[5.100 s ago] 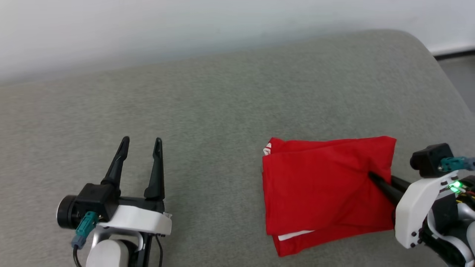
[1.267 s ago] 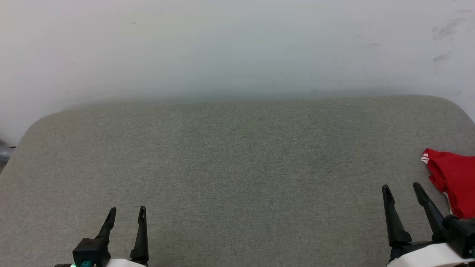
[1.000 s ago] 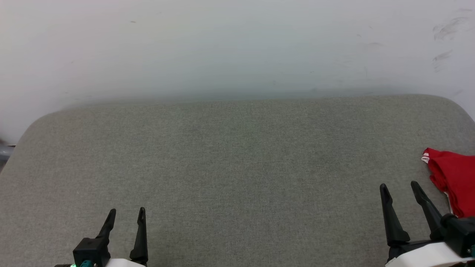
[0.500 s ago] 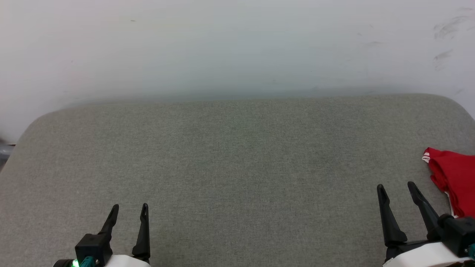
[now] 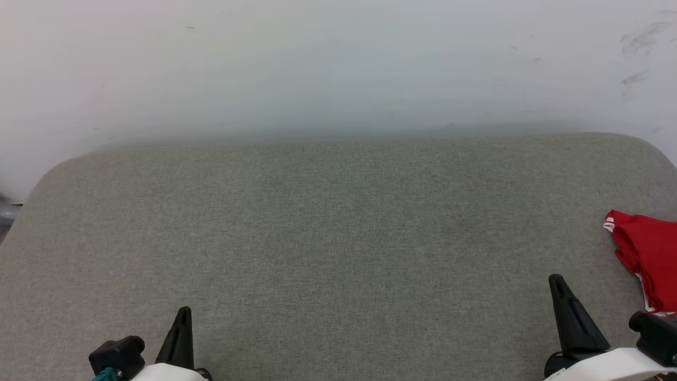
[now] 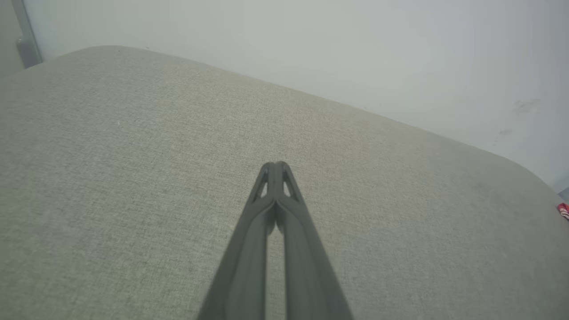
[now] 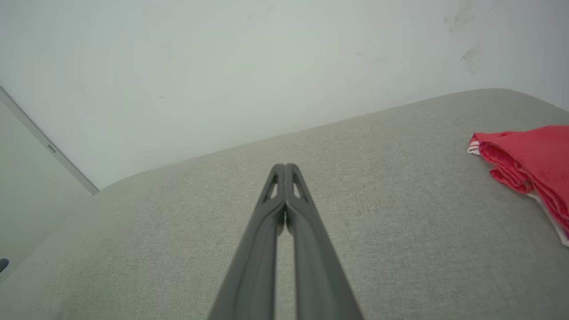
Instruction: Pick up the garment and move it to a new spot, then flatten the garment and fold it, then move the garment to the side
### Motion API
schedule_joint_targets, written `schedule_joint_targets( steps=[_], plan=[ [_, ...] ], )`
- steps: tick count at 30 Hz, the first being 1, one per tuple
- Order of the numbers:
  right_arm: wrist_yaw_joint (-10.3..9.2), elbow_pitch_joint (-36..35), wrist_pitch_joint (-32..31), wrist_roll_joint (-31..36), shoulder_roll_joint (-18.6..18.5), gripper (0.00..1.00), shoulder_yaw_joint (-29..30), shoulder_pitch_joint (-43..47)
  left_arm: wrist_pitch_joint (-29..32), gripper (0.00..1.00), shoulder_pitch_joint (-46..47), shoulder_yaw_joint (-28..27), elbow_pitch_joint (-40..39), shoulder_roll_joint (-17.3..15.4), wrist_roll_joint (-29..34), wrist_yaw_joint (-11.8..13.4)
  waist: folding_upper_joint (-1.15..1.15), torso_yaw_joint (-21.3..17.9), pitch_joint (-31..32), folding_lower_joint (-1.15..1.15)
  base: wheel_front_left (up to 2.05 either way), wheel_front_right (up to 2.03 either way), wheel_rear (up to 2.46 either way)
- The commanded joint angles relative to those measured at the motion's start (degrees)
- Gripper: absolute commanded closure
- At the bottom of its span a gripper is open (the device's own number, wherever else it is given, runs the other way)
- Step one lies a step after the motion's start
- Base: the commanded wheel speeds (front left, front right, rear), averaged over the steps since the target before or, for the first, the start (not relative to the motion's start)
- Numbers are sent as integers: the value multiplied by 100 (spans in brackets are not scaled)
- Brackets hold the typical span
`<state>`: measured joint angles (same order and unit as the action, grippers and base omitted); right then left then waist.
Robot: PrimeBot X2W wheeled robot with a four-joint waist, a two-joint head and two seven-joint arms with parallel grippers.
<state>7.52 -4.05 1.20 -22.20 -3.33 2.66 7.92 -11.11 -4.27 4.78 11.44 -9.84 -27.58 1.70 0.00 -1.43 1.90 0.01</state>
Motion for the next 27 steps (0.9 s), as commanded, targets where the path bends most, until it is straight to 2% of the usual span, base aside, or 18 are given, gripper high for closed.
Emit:
schedule_joint_targets(
  steps=[1, 27],
  plan=[
    [-1, -25, 1, -248, -55, 100, -13, -202, 46, 100, 180, -77, -62, 2, -205, -35, 0, 1, -2, 0, 0, 0, 0],
    [-2, 583, -143, -2659, -136, 100, -26, -627, 623, 100, 487, -436, 35, 234, -2329, -337, 0, 34, -51, 0, 0, 0, 0]
  ],
)
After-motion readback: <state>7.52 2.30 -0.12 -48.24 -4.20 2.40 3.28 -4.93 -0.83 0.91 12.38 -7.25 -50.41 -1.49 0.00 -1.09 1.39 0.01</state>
